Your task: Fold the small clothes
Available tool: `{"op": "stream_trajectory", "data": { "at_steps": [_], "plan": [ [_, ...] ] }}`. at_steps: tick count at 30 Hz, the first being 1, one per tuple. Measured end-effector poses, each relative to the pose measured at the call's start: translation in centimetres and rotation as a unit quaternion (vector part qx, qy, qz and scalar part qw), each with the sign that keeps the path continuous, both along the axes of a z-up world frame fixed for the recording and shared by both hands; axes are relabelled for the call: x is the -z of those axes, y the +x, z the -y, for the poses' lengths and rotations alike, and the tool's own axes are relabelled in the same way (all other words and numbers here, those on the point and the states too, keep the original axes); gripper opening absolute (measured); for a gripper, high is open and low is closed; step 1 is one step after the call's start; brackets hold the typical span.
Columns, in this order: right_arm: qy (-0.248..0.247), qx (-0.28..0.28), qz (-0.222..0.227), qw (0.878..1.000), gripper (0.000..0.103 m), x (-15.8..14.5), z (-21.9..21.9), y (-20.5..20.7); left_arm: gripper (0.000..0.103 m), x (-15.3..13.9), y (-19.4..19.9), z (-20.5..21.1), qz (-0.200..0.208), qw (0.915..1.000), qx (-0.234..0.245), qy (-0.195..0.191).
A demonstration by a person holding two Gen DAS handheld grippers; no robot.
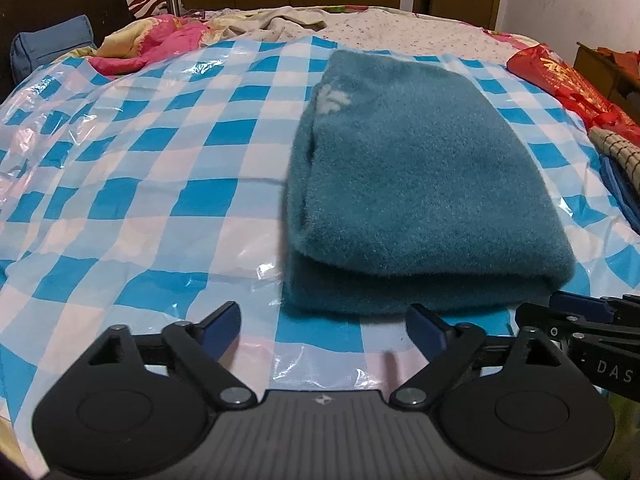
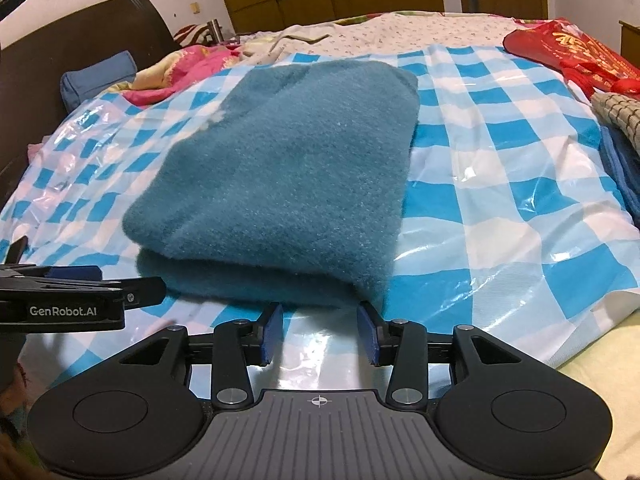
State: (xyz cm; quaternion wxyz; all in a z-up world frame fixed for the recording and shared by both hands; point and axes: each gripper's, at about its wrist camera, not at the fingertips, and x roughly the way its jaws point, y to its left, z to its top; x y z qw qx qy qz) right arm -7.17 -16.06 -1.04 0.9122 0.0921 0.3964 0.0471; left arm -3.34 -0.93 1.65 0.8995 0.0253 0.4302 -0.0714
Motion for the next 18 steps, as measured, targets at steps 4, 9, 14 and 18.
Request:
{"op": "stream_trajectory", "data": {
  "at_steps": [4, 9, 14, 18],
  "plan": [
    [-0.007, 0.003, 0.0, 1.0, 0.042, 0.1, 0.04, 0.03, 0.103, -0.04, -0.09, 0.11, 0.005, 1.0, 0.001, 0.007],
    [-0.014, 0.004, 0.001, 1.0, 0.043, 0.17, 0.04, -0.02, 0.103, -0.02, 0.0, -0.22, 0.002, 1.0, -0.003, -0.005],
    [-0.02, 0.003, 0.0, 1.0, 0.044, 0.29, -0.08, -0.08, 0.103, 0.08, 0.09, -0.33, -0.002, 0.9999, -0.004, -0.011],
    [-0.02, 0.003, 0.0, 1.0, 0.045, 0.32, -0.06, -0.06, 0.103, 0.23, 0.2, -0.24, -0.007, 0.9999, -0.004, -0.009]
  ]
}}
